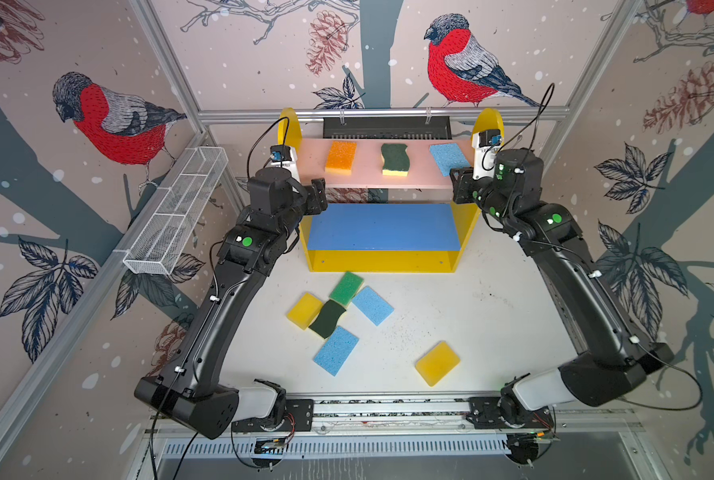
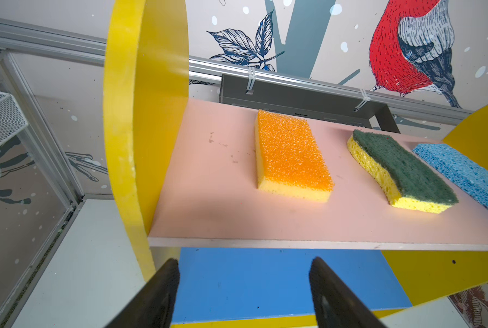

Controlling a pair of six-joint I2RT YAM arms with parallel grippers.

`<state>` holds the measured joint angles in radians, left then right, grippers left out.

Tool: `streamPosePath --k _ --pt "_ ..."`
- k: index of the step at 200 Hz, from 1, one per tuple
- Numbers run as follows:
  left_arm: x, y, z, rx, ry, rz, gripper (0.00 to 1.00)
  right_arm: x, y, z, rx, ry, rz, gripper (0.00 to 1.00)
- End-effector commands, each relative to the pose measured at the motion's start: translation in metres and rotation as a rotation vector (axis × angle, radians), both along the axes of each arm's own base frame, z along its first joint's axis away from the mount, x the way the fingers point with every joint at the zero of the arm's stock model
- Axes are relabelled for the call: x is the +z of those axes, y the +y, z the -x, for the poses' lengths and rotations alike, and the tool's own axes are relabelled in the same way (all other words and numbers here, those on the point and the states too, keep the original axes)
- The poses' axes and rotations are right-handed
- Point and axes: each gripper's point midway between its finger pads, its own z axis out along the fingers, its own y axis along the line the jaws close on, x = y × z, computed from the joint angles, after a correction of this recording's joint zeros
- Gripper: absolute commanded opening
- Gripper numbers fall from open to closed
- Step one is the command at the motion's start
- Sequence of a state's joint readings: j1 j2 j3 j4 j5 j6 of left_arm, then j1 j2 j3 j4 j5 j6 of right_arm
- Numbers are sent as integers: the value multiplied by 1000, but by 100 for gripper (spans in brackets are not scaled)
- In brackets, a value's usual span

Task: Place and organize the cleaning sponges onto the shelf

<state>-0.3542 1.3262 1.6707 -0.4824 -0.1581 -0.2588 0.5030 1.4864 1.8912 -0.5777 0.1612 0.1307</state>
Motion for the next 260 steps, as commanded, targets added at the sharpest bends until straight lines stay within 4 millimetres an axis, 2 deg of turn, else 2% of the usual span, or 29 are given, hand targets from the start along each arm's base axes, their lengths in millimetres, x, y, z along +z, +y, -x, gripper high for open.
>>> streamPosePath --k 1,69,130,194,260 --pt "17 -1 2 -21 -64 35 72 0 0 -4 0 11 -17 32" --pt "21 -3 6 -47 -77 49 73 -19 -12 -22 -73 62 9 32" --pt "23 -4 9 -56 -87 56 74 -23 -23 -28 -105 63 6 32" --pt "24 -3 10 -54 -91 58 74 -35 -18 -33 -100 87 1 32" --pt "24 -3 11 -53 -95 56 74 -34 -17 -35 -106 78 -11 32"
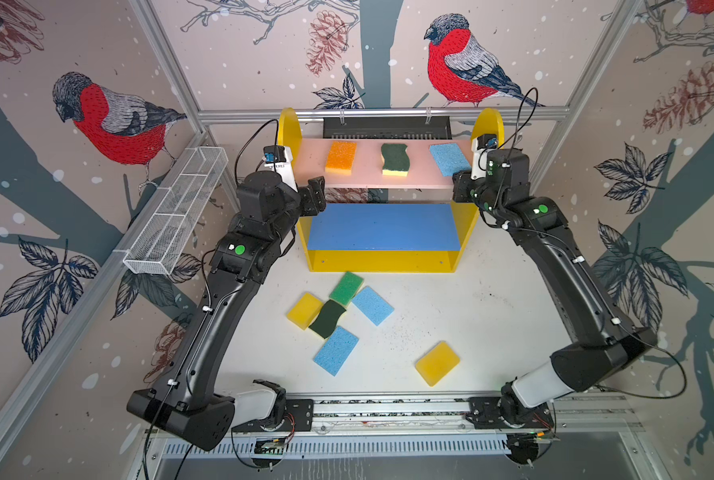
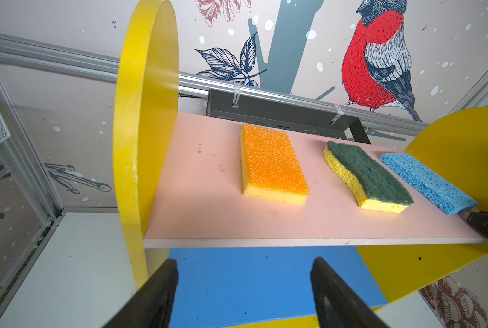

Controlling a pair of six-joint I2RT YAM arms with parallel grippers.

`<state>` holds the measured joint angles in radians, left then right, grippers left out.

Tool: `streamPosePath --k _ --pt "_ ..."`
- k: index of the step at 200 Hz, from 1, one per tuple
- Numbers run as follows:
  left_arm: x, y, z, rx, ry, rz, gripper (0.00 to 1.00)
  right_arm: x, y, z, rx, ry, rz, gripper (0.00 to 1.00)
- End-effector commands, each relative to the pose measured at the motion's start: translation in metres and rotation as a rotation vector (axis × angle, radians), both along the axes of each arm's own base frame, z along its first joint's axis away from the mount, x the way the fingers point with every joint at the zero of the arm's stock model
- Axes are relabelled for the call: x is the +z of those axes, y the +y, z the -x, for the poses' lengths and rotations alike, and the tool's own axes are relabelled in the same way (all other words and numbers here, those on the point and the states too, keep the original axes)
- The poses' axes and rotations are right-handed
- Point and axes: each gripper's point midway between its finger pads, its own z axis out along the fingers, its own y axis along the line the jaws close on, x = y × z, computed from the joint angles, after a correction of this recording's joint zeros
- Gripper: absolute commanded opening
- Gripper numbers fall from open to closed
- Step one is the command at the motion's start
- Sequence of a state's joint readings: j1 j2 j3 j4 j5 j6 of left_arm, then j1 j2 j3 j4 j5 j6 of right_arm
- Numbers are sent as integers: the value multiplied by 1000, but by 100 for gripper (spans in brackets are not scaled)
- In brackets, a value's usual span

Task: Place and organize the cleaning sponges onto the shelf

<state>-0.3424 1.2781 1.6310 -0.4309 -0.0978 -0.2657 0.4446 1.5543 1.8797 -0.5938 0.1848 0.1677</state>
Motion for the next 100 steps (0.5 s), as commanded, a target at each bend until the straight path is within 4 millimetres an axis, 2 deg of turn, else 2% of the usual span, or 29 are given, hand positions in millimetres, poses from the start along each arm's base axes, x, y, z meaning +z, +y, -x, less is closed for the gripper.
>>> streamPosePath --k 1,100 --pt "12 -1 0 -7 -44 19 74 3 1 -4 -15 -15 -25 32" --pt "11 -2 0 -10 -42 23 74 -6 14 -7 -7 1 -18 33"
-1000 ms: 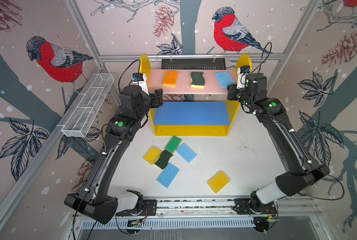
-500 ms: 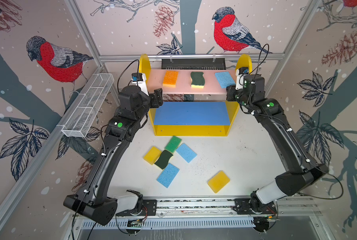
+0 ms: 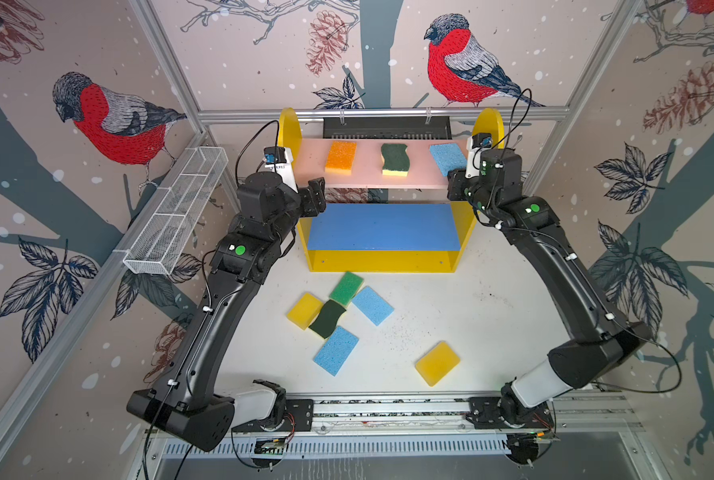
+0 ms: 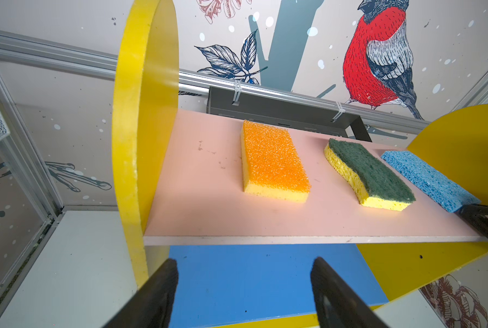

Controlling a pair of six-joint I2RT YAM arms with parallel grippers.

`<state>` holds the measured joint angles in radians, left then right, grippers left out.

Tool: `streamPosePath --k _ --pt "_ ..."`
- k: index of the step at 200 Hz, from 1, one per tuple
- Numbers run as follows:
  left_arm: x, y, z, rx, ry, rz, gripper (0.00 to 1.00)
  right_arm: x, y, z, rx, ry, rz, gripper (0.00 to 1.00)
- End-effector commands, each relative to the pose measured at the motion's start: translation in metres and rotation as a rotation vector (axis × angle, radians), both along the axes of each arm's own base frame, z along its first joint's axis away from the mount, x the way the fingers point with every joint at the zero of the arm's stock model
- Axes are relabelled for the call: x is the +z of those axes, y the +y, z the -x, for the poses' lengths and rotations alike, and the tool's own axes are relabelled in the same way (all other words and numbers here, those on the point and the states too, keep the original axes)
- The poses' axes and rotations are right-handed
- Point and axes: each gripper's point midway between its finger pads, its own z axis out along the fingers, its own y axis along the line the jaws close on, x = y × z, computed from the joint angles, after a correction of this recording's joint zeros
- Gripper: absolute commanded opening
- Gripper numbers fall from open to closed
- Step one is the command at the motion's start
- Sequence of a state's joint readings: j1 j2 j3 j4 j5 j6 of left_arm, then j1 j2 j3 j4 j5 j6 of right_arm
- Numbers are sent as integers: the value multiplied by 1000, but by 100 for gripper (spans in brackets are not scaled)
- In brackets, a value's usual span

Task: Place and organize the cleaning sponges onto the shelf

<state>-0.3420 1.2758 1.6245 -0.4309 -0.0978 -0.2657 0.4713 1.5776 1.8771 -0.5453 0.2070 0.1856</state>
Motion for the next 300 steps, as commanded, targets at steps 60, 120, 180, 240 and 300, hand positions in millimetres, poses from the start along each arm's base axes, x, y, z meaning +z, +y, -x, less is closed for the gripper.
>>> streamPosePath --k 60,120,180,240,300 --pt "14 -1 1 -9 -49 25 74 -10 8 -1 10 29 -4 33" --pt "13 -2 1 -13 -45 25 74 -13 14 1 26 38 -1 33" --pt "12 -3 2 -21 -38 21 74 -12 18 4 40 35 14 33" --pt "18 0 9 -19 -42 6 75 32 14 37 39 -50 45 35" --pt "5 27 29 86 18 -50 78 68 -37 80 -75 -149 52 51"
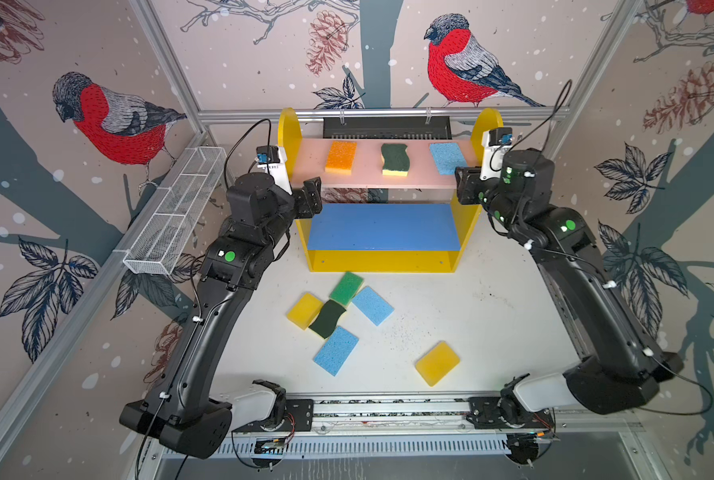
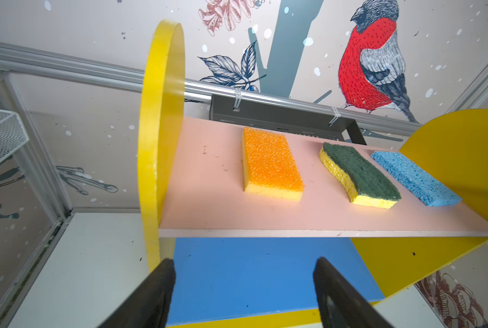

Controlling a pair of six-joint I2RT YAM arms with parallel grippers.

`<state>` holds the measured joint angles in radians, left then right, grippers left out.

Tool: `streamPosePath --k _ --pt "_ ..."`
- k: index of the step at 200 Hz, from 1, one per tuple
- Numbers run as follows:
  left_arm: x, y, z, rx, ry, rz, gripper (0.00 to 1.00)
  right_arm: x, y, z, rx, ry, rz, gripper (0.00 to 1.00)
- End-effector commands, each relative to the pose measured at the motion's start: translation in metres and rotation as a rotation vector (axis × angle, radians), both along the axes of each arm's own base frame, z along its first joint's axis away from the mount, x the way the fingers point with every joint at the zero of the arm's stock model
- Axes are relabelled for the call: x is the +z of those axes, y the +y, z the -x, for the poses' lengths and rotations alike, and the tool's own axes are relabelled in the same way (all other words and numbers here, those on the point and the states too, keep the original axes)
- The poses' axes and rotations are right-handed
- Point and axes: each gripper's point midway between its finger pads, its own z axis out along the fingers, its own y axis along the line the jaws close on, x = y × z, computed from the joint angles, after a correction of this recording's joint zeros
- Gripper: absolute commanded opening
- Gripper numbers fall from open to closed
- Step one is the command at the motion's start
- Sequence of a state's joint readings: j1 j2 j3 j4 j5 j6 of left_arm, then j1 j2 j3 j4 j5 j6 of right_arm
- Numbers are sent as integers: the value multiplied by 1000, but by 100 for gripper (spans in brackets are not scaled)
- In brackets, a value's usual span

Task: Place and organize the cleaning sponges onto the shelf

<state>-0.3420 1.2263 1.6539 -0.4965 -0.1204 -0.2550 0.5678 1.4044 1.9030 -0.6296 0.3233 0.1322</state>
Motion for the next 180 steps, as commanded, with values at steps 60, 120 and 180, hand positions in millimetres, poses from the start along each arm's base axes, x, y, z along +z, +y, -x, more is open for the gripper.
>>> streamPosePath --k 60,120,180 --pt "-75 47 27 199 244 -150 78 -28 -70 26 -120 -1 6 54" --pt "-75 36 27 154 211 -55 76 -20 -46 5 -12 15 -38 44" --pt "-60 24 14 117 137 8 76 -35 -1 -37 12 74 -17 39"
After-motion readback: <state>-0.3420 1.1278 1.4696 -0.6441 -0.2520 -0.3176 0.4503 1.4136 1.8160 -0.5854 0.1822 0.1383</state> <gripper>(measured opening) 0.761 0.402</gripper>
